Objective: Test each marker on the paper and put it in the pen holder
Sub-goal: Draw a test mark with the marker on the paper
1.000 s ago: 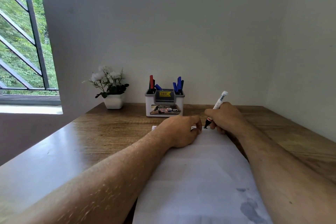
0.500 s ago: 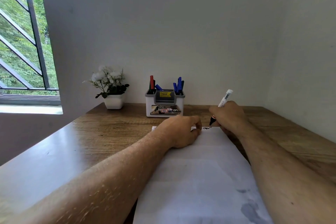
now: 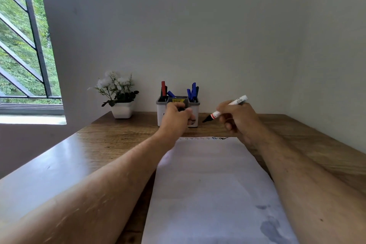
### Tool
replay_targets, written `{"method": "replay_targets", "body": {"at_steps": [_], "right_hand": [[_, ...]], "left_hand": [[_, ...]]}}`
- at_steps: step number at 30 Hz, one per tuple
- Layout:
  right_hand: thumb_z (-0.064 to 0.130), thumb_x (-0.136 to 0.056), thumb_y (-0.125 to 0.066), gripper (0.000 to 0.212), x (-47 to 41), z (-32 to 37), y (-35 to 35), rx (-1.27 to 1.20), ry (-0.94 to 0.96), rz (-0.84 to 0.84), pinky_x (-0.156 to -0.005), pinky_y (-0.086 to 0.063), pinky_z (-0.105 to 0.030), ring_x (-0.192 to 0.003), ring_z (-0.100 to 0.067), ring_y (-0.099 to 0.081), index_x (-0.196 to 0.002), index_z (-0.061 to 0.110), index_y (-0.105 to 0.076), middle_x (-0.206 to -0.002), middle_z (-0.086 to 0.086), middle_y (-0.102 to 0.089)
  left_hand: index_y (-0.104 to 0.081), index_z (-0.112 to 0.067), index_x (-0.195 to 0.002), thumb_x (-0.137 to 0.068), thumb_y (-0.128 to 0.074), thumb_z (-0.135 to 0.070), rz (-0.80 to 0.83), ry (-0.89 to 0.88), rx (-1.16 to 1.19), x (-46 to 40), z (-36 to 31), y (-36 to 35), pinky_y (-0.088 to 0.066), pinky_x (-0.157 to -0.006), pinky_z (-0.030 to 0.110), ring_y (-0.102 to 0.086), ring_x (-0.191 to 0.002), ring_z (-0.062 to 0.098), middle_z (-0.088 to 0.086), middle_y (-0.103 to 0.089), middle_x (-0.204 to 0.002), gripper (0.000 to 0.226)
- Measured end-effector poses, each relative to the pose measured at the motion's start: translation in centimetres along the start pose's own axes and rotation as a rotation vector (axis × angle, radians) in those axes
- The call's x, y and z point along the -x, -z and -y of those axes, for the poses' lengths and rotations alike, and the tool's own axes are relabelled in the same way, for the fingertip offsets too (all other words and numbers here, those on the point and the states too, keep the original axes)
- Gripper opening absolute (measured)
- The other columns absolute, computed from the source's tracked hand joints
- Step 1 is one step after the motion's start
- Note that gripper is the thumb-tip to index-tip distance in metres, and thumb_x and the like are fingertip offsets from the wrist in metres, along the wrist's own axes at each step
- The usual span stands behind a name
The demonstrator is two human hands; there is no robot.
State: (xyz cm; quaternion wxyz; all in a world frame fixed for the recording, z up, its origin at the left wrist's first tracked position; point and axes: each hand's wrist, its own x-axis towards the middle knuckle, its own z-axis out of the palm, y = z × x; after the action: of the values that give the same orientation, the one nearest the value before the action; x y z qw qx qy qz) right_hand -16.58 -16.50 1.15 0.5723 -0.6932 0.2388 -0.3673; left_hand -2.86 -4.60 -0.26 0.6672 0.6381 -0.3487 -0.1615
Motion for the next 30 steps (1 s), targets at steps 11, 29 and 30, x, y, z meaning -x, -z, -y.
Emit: {"method": "replay_targets", "body": {"at_steps": [11,29,30], "right_hand": [[0.019,-0.092,-0.051,0.032,0.52,0.67,-0.48,-0.23,-0.042,0.135,-0.044,-0.043,-0.021,-0.047,-0.016,-0.062,-0.108,-0.004,-0.066,-0.083,-0.015,-0.077],[0.017,-0.093,-0.058,0.015,0.84,0.97,-0.75,-0.222,0.008,0.14,-0.046,-0.046,-0.023,-0.052,-0.021,-0.066,-0.103,0.005,-0.058,-0.093,-0.017,-0.077],[0.017,-0.093,-0.058,0.011,0.84,0.99,-0.79,-0.223,0.005,0.147,-0.046,-0.045,-0.023,-0.053,-0.021,-0.066,-0.099,0.007,-0.057,-0.094,-0.017,-0.077]], "left_hand": [[-0.062,-0.01,-0.103,-0.102,-0.05,-0.024,-0.093,0.194,0.519,-0.29,-0.51,0.69,-0.061,-0.079,0.033,-0.072,-0.083,0.02,0.013,-0.074,-0.091,0.018],[-0.053,-0.002,-0.131,-0.106,-0.039,-0.026,0.028,0.153,0.612,0.16,-0.93,0.33,-0.063,-0.066,0.031,-0.073,-0.096,0.027,0.02,-0.071,-0.114,0.037],[-0.052,-0.002,-0.132,-0.106,-0.039,-0.026,0.027,0.15,0.612,0.11,-0.93,0.37,-0.063,-0.067,0.031,-0.073,-0.096,0.026,0.02,-0.07,-0.116,0.037]]}}
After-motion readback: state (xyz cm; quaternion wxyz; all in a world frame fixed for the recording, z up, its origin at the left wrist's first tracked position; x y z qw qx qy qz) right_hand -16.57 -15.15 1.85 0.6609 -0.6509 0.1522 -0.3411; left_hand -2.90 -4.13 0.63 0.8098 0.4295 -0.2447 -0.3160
